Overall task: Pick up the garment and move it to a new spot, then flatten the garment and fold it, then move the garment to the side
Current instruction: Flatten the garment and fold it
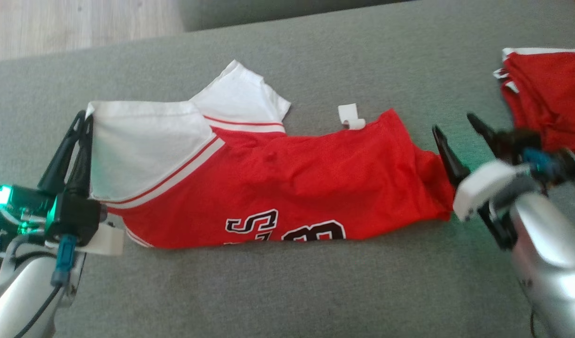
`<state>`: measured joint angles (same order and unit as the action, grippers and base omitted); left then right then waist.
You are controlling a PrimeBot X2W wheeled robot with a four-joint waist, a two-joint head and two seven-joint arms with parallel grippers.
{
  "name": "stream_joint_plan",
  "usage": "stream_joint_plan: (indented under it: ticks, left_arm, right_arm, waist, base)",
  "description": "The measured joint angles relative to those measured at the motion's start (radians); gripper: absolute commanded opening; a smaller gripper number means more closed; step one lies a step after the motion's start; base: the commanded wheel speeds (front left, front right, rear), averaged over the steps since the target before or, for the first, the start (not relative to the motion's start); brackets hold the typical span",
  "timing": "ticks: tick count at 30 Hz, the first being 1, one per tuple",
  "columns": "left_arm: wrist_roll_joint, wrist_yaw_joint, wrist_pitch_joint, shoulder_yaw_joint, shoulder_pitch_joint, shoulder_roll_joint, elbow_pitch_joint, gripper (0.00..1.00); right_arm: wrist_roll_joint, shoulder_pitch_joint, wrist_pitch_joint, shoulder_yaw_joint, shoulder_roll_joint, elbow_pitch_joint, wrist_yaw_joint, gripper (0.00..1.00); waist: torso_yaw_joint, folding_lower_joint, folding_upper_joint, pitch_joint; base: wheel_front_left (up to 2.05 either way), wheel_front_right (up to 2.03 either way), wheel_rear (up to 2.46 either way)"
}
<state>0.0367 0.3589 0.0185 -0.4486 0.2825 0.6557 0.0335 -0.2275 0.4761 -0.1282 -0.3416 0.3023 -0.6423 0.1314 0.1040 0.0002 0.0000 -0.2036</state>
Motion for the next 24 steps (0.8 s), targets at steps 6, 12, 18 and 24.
stream_joint_plan:
  ticks: [6, 12, 18, 24]
  left_arm:
    - [-0.001, -0.017, -0.008, -0.006, 0.027, 0.000, -0.001, 0.00]
    - [-0.001, -0.027, -0.009, -0.014, 0.049, -0.001, -0.002, 0.00]
    - [-0.001, -0.034, -0.009, -0.030, 0.062, -0.002, -0.005, 0.00]
    - [0.011, -0.043, -0.008, -0.036, 0.064, -0.003, -0.019, 0.00]
  right_arm:
    - [-0.077, 0.178, 0.032, -0.155, 0.021, -0.139, 0.000, 1.00]
    - [-0.140, 0.292, 0.032, -0.296, 0.022, -0.253, 0.000, 1.00]
    - [-0.204, 0.357, 0.043, -0.413, 0.022, -0.339, 0.000, 1.00]
    - [-0.324, 0.387, 0.077, -0.548, 0.029, -0.363, 0.000, 0.49]
  waist:
    - [-0.025, 0.0000, 0.0000, -0.045]
    - [-0.045, 0.0000, 0.0000, -0.079]
    - [-0.059, -0.0001, 0.0000, -0.096]
    - [-0.073, -0.0002, 0.0000, -0.101]
  base:
    - [0.00, 0.00, 0.00]
    - [0.00, 0.00, 0.00]
    - [0.00, 0.00, 0.00]
    - [0.00, 0.00, 0.00]
